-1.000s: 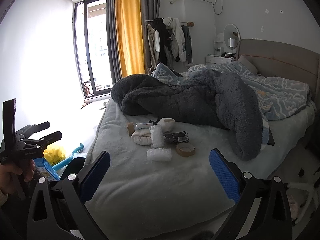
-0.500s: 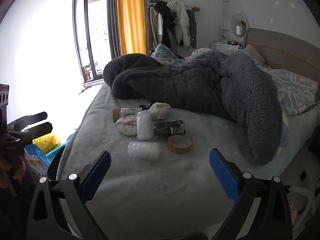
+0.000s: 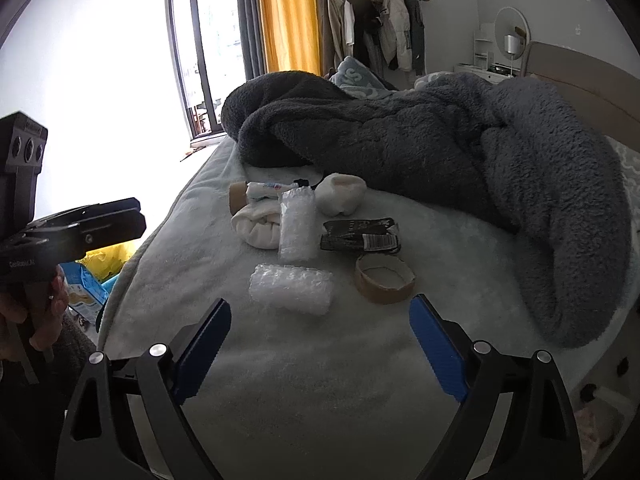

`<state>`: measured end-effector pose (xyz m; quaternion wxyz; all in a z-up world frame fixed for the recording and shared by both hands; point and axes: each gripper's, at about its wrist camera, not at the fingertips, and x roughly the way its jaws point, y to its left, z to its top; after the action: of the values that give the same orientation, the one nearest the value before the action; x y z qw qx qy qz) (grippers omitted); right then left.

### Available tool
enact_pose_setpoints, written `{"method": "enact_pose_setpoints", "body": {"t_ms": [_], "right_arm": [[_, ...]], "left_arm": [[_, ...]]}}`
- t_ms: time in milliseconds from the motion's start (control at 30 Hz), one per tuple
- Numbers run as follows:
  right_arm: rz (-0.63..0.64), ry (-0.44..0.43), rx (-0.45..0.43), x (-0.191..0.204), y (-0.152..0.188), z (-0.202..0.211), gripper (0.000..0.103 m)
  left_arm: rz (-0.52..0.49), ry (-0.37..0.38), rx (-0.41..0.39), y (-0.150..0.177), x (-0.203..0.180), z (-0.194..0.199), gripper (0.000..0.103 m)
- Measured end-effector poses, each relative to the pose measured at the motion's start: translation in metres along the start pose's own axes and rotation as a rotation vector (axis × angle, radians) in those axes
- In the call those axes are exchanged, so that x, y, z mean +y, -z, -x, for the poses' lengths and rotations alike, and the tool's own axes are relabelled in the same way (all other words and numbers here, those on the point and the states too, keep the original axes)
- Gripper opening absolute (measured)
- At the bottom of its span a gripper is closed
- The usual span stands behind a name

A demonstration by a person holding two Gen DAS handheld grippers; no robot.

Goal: Collect trash
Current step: 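Move both tools toward the bubble-wrap rolls on the bed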

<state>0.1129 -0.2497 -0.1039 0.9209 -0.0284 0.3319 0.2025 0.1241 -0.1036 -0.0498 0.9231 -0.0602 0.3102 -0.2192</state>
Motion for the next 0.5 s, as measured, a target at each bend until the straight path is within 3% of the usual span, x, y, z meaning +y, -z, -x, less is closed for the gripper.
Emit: {"method": "enact_pose_setpoints", "body": {"t_ms": [200,500], "right_arm": [[0.003,-0.018,0.023,0.012,0.006,-0.019,0.091],[0.016,0.006,0.013,0.018,0.011,-0.044,0.086]], "left_arm": [[0.048,0.090,0.042,-0.012,-0.002,-0.025,0.079],[0.198,0.228,0.124,-0.031,0.020,-0.066,0.072]]}}
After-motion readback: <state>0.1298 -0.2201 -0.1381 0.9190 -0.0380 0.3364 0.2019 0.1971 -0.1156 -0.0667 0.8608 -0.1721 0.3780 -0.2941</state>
